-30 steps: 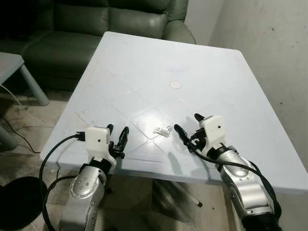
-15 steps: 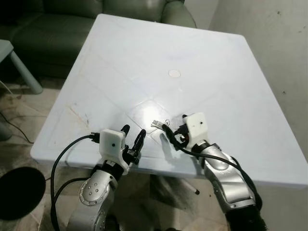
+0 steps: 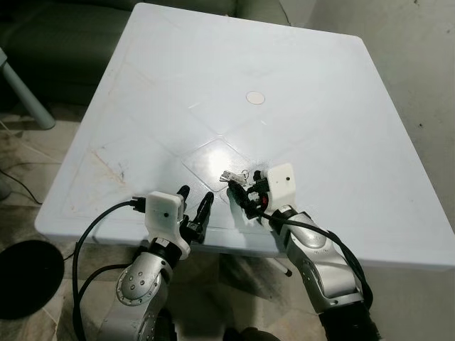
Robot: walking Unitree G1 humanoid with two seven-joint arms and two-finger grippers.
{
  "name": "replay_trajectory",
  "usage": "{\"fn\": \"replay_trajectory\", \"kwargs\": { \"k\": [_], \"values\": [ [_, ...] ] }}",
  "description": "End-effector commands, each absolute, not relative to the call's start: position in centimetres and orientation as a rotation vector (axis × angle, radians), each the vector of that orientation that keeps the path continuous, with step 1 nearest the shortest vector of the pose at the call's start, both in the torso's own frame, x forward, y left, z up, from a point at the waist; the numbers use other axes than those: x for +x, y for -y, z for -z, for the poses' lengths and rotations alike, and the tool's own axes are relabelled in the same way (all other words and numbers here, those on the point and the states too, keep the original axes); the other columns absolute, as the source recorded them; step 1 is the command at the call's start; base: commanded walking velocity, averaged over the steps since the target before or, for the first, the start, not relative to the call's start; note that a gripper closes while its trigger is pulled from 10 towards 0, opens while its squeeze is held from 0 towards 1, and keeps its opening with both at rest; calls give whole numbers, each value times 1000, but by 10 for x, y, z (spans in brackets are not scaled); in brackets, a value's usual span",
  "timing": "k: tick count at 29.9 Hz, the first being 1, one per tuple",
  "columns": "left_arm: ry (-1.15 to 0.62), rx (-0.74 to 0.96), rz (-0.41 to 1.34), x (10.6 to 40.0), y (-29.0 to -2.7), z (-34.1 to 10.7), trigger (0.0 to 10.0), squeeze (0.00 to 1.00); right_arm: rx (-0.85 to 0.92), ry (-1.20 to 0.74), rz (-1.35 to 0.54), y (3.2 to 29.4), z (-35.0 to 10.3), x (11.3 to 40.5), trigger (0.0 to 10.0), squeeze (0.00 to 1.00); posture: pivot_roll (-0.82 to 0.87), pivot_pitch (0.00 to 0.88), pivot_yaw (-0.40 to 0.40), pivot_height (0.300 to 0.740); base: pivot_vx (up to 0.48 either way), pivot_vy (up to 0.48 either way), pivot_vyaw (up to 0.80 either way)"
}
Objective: Hang keys on a hook
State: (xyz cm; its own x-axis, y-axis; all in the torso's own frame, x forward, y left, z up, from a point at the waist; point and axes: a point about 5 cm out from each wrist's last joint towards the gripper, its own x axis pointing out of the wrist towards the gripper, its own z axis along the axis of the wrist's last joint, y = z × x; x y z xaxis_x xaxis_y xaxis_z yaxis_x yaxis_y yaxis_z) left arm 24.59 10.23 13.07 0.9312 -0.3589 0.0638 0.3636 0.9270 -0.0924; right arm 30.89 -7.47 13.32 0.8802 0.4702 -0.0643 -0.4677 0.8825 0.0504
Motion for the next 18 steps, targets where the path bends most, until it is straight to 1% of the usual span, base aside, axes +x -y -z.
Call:
{"fn": "replay_trajectory", "kwargs": {
  "k": [1,2,3,4,5,6,7,8,9,10,11,12,14,15,16,17,18],
  "values": [
    [43,-97,375,243,-100,-132,10000,0,82,-89,-466,78,-138,310,431,0,120,228,-131,740,0,0,0],
    [43,-97,375,243,-100,-132,10000,0,82,-89,-466,78,-138,310,431,0,120,228,-131,740,0,0,0],
    [42,-99,373,242,-100,-132,10000,0,88,-89,-470,78,-138,310,2078,0,121,228,-132,740,0,0,0],
    [42,-99,372,242,-100,-132,10000,0,83,-85,-472,78,-139,310,2078,0,122,228,-133,740,0,0,0],
    [41,-102,371,242,-100,-132,10000,0,82,-83,-474,78,-139,310,275,0,124,227,-133,740,0,0,0],
    [41,-100,371,242,-100,-132,10000,0,83,-86,-469,78,-139,310,745,0,124,227,-133,740,0,0,0],
    [41,-99,370,242,-100,-132,10000,0,89,-93,-474,77,-138,310,980,0,124,227,-133,740,0,0,0],
    [41,-102,370,242,-101,-132,10000,0,87,-92,-476,77,-139,310,78,0,124,227,-133,740,0,0,0],
    [42,-105,369,242,-101,-132,10000,0,85,-90,-477,77,-139,310,78,0,124,227,-133,740,0,0,0],
    [41,-102,366,242,-101,-132,10000,0,90,-90,-476,77,-139,310,471,0,125,232,-135,740,0,0,0],
    [40,-99,364,242,-101,-132,10000,0,93,-90,-473,77,-139,310,471,0,125,232,-135,740,0,0,0],
    [40,-99,363,242,-101,-132,10000,0,101,-86,-474,77,-140,310,0,0,126,232,-136,740,0,0,0],
    [40,-101,363,242,-101,-132,10000,0,102,-97,-476,76,-139,310,0,0,126,232,-136,740,0,0,0],
    [41,-103,362,242,-101,-132,10000,0,102,-101,-478,76,-139,310,275,0,126,232,-136,740,0,0,0],
    [40,-103,362,242,-101,-132,10000,0,102,-103,-479,75,-139,310,275,0,126,232,-136,740,0,0,0],
    [41,-103,362,242,-101,-132,10000,0,98,-103,-481,75,-139,310,1569,0,126,232,-136,740,0,0,0],
    [40,-103,359,242,-102,-132,10000,0,95,-107,-485,75,-139,309,2392,0,128,235,-137,740,0,0,0]
  ]
}}
